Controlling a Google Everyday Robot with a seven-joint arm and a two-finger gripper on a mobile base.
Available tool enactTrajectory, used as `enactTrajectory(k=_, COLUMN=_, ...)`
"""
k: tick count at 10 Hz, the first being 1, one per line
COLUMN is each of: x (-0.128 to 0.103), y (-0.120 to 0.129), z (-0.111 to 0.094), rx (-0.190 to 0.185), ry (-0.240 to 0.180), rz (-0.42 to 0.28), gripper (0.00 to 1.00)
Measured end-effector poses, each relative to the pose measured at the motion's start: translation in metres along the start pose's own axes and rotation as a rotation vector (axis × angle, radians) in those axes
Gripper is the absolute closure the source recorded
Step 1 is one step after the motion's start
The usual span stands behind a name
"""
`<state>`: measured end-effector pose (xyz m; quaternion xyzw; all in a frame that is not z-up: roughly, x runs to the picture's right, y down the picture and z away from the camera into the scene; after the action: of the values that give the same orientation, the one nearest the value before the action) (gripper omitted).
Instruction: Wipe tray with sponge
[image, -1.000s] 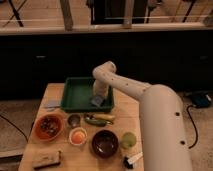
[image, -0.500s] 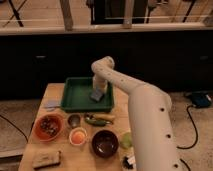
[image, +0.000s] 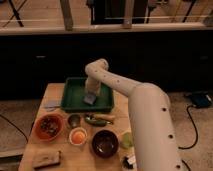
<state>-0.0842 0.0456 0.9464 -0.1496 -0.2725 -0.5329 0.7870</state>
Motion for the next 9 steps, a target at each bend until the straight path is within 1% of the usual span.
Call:
enactTrajectory(k=2, x=-0.0014, y=0.0077, z=-0.0024, rx=0.016, ry=-0.021, rz=-0.004, gripper=1.00)
enactTrajectory(k=9, x=-0.0018, y=0.0064, z=-0.0022, rx=0.018, ry=-0.022, rz=-0.006, gripper=1.00)
